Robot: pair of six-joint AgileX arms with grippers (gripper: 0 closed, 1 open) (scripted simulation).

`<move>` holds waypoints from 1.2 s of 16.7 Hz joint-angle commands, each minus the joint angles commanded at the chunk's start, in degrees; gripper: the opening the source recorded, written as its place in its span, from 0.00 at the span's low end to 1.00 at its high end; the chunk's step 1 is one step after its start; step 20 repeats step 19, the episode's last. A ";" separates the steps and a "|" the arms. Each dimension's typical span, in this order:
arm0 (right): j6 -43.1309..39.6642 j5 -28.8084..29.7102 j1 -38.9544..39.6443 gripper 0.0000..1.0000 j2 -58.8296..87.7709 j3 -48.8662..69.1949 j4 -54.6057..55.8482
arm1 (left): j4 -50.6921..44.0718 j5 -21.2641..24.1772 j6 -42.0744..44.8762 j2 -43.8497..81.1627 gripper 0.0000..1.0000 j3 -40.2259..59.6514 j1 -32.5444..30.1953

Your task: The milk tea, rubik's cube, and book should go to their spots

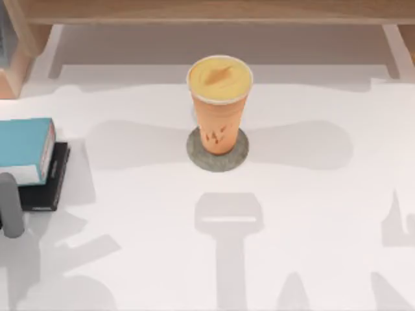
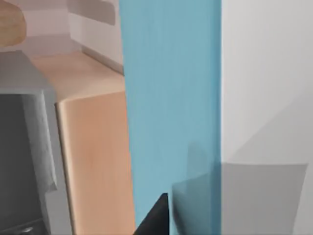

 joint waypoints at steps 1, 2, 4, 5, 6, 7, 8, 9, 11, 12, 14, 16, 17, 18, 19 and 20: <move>0.00 0.00 0.00 1.00 0.00 0.00 0.00 | 0.00 0.00 0.00 0.00 0.08 0.00 0.00; 0.00 0.00 0.00 1.00 0.00 0.00 0.00 | 0.00 0.00 0.00 0.00 0.15 0.00 0.00; 0.00 0.00 0.00 1.00 0.00 0.00 0.00 | 0.00 0.00 0.00 0.00 0.30 0.00 0.00; 0.00 0.00 0.00 1.00 0.00 0.00 0.00 | 0.00 0.00 0.00 0.00 0.38 0.00 0.00; 0.00 0.00 0.00 1.00 0.00 0.00 0.00 | 0.00 0.00 0.00 0.00 0.45 0.00 0.00; 0.00 0.00 0.00 1.00 0.00 0.00 0.00 | 0.00 0.00 0.00 0.00 0.53 0.00 0.00; 0.00 0.00 0.00 1.00 0.00 0.00 0.00 | 0.00 0.00 0.00 0.00 0.60 0.00 0.00; 0.00 0.00 0.00 1.00 0.00 0.00 0.00 | 0.00 0.00 0.00 0.00 0.68 0.00 0.00; 0.00 0.00 0.00 1.00 0.00 0.00 0.00 | 0.00 0.00 0.00 0.00 0.83 0.00 0.00; 0.00 0.00 0.00 1.00 0.00 0.00 0.00 | 0.00 0.00 0.00 0.00 0.90 0.00 0.00; 0.00 0.00 0.00 1.00 0.00 0.00 0.00 | 0.00 0.00 0.00 0.00 1.00 0.00 0.00; 0.00 0.00 0.00 1.00 0.00 0.00 0.00 | 0.00 0.00 0.00 0.00 1.00 0.00 0.00; 0.00 0.00 0.00 1.00 0.00 0.00 0.00 | 0.00 0.00 0.00 0.00 1.00 0.00 0.00; 0.00 0.00 0.00 1.00 0.00 0.00 0.00 | 0.00 0.00 0.00 0.00 1.00 0.00 0.00; 0.00 0.00 0.00 1.00 0.00 0.00 0.00 | 0.00 0.00 0.00 0.00 1.00 0.00 0.00; 0.00 0.00 0.00 1.00 0.00 0.00 0.00 | 0.00 0.00 0.00 0.00 1.00 0.00 0.00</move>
